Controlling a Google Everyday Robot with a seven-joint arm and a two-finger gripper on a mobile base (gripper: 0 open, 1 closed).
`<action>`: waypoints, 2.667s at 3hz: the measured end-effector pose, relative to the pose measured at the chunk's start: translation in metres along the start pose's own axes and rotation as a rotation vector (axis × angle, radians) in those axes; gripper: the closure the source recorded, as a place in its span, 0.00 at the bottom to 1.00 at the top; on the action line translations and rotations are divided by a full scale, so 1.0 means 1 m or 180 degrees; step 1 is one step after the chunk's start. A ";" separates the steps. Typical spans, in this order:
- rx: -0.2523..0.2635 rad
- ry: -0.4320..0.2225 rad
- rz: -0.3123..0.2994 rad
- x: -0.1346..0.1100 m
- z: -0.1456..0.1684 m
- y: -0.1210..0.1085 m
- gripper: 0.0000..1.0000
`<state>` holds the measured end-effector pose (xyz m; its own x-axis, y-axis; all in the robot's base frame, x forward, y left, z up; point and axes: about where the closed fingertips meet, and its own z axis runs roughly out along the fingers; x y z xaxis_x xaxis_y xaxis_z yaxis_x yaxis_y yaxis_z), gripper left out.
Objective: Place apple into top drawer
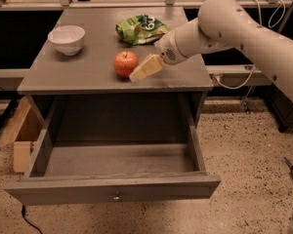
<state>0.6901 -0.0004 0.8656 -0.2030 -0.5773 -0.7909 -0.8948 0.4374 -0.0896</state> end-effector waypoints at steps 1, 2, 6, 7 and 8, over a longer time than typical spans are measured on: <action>-0.0014 -0.0099 0.0089 -0.007 0.020 -0.004 0.00; -0.0038 -0.0178 0.0116 -0.015 0.029 -0.003 0.00; -0.0101 -0.0397 0.0018 -0.033 0.015 0.020 0.85; 0.0109 -0.0528 -0.0033 -0.029 -0.038 0.027 1.00; 0.0136 -0.0575 -0.0143 -0.012 -0.082 0.038 1.00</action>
Offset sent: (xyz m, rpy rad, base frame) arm 0.0229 0.0355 -0.0005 0.0998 0.0010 -0.0132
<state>0.6255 -0.0335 0.9215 -0.0851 -0.4653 -0.8811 -0.8828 0.4452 -0.1499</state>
